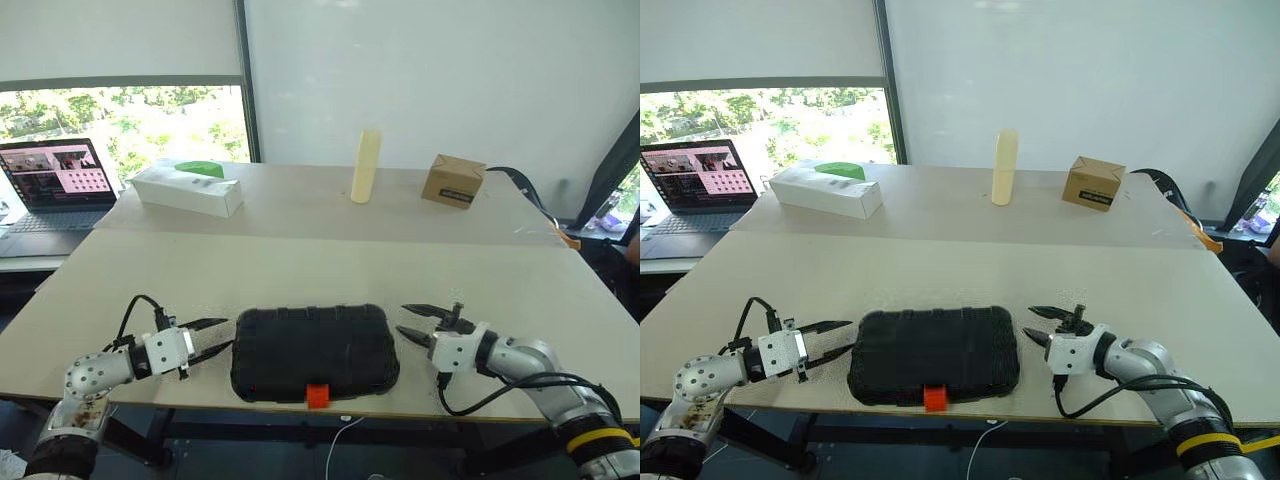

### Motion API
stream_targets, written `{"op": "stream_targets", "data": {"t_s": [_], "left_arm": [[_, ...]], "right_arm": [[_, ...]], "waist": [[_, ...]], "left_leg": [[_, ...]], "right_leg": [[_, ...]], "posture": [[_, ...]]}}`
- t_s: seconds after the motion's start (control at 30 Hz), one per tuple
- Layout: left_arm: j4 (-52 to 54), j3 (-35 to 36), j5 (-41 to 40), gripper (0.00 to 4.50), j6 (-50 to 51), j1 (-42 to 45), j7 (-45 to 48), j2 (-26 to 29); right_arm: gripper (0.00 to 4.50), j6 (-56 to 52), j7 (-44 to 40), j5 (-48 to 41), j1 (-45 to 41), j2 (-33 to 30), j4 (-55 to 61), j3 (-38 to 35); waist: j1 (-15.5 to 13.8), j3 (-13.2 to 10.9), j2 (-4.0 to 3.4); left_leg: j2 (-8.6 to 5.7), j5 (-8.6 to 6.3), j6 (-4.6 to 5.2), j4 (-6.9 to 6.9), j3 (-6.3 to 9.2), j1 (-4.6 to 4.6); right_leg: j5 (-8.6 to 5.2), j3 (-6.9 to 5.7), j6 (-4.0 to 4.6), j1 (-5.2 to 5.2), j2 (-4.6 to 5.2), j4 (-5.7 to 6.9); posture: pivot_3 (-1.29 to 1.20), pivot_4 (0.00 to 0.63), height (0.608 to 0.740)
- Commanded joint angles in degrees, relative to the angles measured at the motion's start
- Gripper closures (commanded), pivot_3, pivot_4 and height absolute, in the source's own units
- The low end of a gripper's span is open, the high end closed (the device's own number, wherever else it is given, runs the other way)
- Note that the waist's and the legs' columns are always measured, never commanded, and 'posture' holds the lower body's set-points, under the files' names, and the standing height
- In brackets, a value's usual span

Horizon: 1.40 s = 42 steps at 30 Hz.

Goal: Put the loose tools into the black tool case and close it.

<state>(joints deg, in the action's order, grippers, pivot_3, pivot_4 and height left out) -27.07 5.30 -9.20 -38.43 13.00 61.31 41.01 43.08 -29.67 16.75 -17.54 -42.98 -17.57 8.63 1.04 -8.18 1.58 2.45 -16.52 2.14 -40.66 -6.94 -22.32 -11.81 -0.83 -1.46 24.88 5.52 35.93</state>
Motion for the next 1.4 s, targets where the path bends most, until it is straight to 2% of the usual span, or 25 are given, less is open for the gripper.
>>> {"op": "stream_targets", "data": {"t_s": [0.03, 0.07, 0.17, 0.2, 0.3, 0.4, 0.43, 0.47, 0.53, 0.57, 0.8, 0.9, 1.1, 1.27, 1.4], "left_arm": [[-0.5, 1.2, -2.8, 1.01, 3.9, 1.5, 1.0, 2.2], [-1.0, 1.5, -3.6, 0.94, 6.5, 2.0, 1.5, 2.6], [-2.2, 2.3, -6.9, 0.94, 16.2, 5.0, 3.7, 3.8], [-2.1, 2.3, -7.8, 0.94, 18.2, 5.9, 4.3, 3.8], [-1.3, 2.1, -9.8, 1.66, 24.5, 9.0, 5.8, 3.6], [-1.2, -1.1, -8.5, 2.81, 32.9, 15.8, 5.0, 1.7], [-1.7, -2.4, -7.7, 3.45, 35.0, 17.9, 5.0, 0.8], [-2.0, -3.1, -7.2, 3.61, 36.1, 19.0, 5.0, 0.2], [-1.9, -5.4, -5.4, 4.35, 37.4, 21.1, 5.4, -1.1], [-2.5, -6.5, -4.3, 4.47, 37.5, 22.3, 4.9, -2.1], [-6.2, -11.3, 0.0, 4.47, 39.4, 25.8, 7.9, -4.2], [-6.3, -10.8, -0.6, 4.47, 39.5, 25.6, 9.1, -4.5], [-6.3, -7.1, -1.3, 4.47, 39.7, 24.4, 5.4, -4.5], [-4.9, -4.1, -2.2, 4.47, 39.5, 23.7, 3.3, -4.2], [-0.3, -3.0, -6.8, 4.47, 42.7, 25.2, 7.3, -4.7]], "right_arm": [[0.77, -0.1, -1.4, -4.9, 1.7, -2.3, 2.6, -2.9], [0.31, -1.5, -2.2, -6.7, 2.9, -3.0, 3.4, -3.7], [0.74, -10.7, -11.9, -20.8, 10.6, -6.7, 12.0, -4.4], [1.12, -13.7, -14.7, -24.5, 13.0, -7.9, 15.2, -4.3], [2.07, -21.6, -19.5, -30.6, 19.4, -10.9, 25.5, -4.0], [3.19, -31.5, -20.5, -31.6, 24.7, -11.7, 36.1, -0.7], [3.76, -34.8, -20.5, -31.4, 25.5, -11.3, 38.7, 0.7], [3.89, -37.1, -20.5, -31.2, 25.8, -10.9, 40.4, 1.5], [4.49, -40.5, -19.9, -29.4, 25.2, -9.3, 42.5, 3.5], [4.50, -42.9, -19.6, -29.1, 24.3, -8.1, 43.3, 4.7], [4.50, -51.6, -17.2, -24.9, 13.8, 1.0, 41.4, 8.9], [4.50, -54.6, -15.6, -24.5, 9.0, 4.8, 39.1, 8.5], [4.50, -55.2, -15.1, -22.7, 1.5, 8.6, 32.6, 7.2], [4.50, -54.3, -17.4, -22.1, 1.1, 6.7, 30.4, 5.9], [4.50, -55.4, -19.6, -23.6, 5.2, 3.2, 33.3, 3.3]], "waist": [[0.0, 0.0, 0.00], [-0.1, 0.0, 0.00], [-0.7, 0.0, 0.00], [-0.7, 0.0, 0.02], [-0.5, 0.0, 0.02], [-0.7, 0.0, 0.09], [-0.7, 0.0, 0.11], [-0.8, 0.0, 0.12], [-1.0, 0.0, 0.13], [-0.9, 0.0, 0.14], [-0.3, -0.1, 0.29], [-0.3, -0.1, 0.32], [-0.4, -0.1, 0.40], [-0.4, -0.1, 0.40], [-1.0, -0.1, 0.41]], "left_leg": [[0.04, 0.00, 0.00, -0.01, 0.00, 0.00], [0.05, 0.00, 0.00, 0.00, 0.00, 0.02], [0.06, 0.00, 0.00, 0.00, 0.03, -0.01], [0.08, 0.00, 0.01, 0.00, 0.04, -0.01], [0.14, -0.04, 0.06, -0.02, 0.08, 0.02], [0.17, -0.04, 0.05, -0.04, 0.18, 0.09], [0.14, -0.04, 0.05, -0.09, 0.26, 0.11], [0.11, -0.04, 0.05, -0.11, 0.26, 0.11], [0.07, -0.04, 0.05, -0.14, 0.29, 0.16], [0.04, -0.04, 0.05, -0.14, 0.28, 0.19], [0.06, -0.03, 0.03, -0.13, 0.30, 0.12], [0.07, -0.03, 0.03, -0.13, 0.29, 0.07], [0.07, -0.03, 0.03, -0.16, 0.30, -0.01], [0.07, -0.03, 0.02, -0.15, 0.28, -0.06], [0.06, -0.03, 0.02, -0.15, 0.31, -0.22]], "right_leg": [[0.00, 0.00, 0.01, -0.01, -0.02, 0.00], [0.00, 0.01, 0.01, -0.02, -0.02, 0.00], [0.00, -0.03, 0.01, -0.06, -0.02, -0.02], [0.00, -0.07, 0.01, -0.09, -0.03, -0.06], [0.00, -0.01, 0.00, -0.16, -0.06, -0.09], [-0.01, -0.06, 0.00, -0.29, -0.11, -0.08], [-0.01, -0.12, 0.00, -0.38, -0.15, -0.11], [-0.01, -0.12, 0.00, -0.40, -0.17, -0.11], [-0.01, -0.12, -0.01, -0.49, -0.18, -0.12], [-0.02, -0.07, -0.01, -0.50, -0.17, -0.12], [-0.02, -0.04, 0.04, -0.38, -0.28, -0.10], [-0.03, -0.04, 0.06, -0.32, -0.28, -0.09], [-0.03, -0.08, 0.06, -0.26, -0.26, -0.08], [-0.02, -0.08, 0.06, -0.20, -0.25, -0.08], [-0.02, -0.15, 0.06, -0.14, -0.23, -0.12]], "posture": [[0.00, 0.150, 0.740], [0.00, 0.150, 0.740], [0.00, 0.150, 0.740], [0.00, 0.150, 0.740], [0.00, 0.150, 0.740], [0.00, 0.150, 0.740], [0.00, 0.150, 0.740], [0.00, 0.150, 0.740], [0.00, 0.150, 0.740], [0.00, 0.150, 0.740], [0.00, 0.150, 0.740], [0.00, 0.150, 0.740], [0.00, 0.150, 0.740], [0.00, 0.150, 0.740], [0.00, 0.150, 0.740]]}}
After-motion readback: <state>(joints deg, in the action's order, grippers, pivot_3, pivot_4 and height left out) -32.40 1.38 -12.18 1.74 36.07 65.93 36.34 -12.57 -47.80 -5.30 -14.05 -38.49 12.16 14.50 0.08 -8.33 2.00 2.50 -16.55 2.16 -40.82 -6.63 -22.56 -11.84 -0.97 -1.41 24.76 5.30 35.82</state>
